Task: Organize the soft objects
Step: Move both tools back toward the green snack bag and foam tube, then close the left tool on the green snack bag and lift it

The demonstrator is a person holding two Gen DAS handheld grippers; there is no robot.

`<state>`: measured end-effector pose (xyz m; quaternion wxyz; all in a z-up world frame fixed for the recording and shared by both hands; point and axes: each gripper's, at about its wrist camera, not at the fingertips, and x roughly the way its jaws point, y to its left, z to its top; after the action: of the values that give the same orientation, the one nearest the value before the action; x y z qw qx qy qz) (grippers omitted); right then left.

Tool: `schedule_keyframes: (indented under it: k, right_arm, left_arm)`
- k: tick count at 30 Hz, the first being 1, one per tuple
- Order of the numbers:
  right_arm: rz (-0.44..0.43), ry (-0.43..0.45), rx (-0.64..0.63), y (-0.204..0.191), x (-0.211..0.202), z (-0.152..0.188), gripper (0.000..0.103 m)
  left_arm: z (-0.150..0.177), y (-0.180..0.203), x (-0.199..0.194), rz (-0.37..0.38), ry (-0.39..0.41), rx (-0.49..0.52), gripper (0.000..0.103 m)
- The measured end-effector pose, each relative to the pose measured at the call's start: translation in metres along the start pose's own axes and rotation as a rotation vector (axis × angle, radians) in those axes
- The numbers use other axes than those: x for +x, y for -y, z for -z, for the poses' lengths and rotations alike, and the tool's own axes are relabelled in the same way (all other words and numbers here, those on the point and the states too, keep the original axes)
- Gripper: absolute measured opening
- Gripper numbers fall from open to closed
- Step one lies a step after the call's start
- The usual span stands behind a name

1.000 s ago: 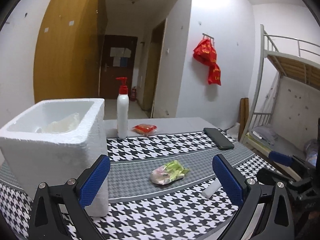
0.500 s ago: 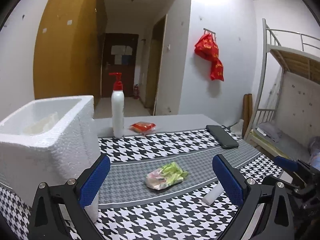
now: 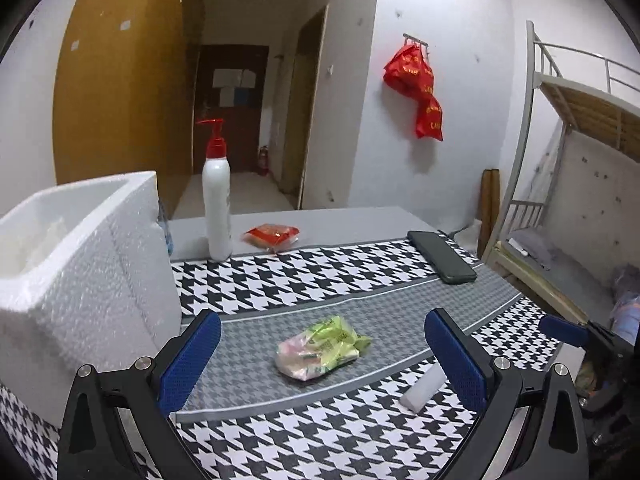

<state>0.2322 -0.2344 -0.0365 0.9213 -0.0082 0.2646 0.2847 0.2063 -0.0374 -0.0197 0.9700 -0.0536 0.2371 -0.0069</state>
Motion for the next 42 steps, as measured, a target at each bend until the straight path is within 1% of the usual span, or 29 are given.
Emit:
schedule_keyframes:
  k: [4,9,19,24,28,31,38,41,42]
  right_arm:
    - [-0.003,-0.011,-0.006,0.002,0.004,-0.002,0.103]
    - [0.001,-0.040,-0.001,0.008,0.012,0.000,0.103]
    - [-0.004,-0.090,-0.004,0.018,0.030,0.004,0.103]
    - [-0.009,-0.114,0.003,0.024,0.039,0.006,0.103]
    - [-0.007,-0.145,0.001,0.026,0.046,0.008,0.103]
    - [-0.005,-0.171,-0.003,0.026,0.052,0.010,0.103]
    - [0.003,-0.220,0.011,0.033,0.060,0.013,0.103]
    - [0.005,-0.231,0.027,0.035,0.062,0.014,0.103]
    - [0.006,-0.232,0.029,0.035,0.063,0.015,0.103]
  left_arm:
    - [0.000,0.003,0.007,-0.008,-0.009,0.023,0.102]
    - [0.001,0.008,0.023,-0.023,-0.051,0.053,0.102]
    - [0.003,0.006,0.053,-0.061,-0.122,0.040,0.102]
    - [0.006,0.008,0.066,-0.048,-0.164,0.042,0.102]
    - [0.008,0.009,0.074,-0.039,-0.189,0.050,0.102]
    - [0.010,0.009,0.082,-0.035,-0.223,0.054,0.102]
    - [0.014,0.008,0.096,-0.039,-0.264,0.075,0.098]
    - [0.017,0.007,0.103,-0.032,-0.294,0.073,0.092]
    - [0.018,0.007,0.105,-0.029,-0.303,0.071,0.091]
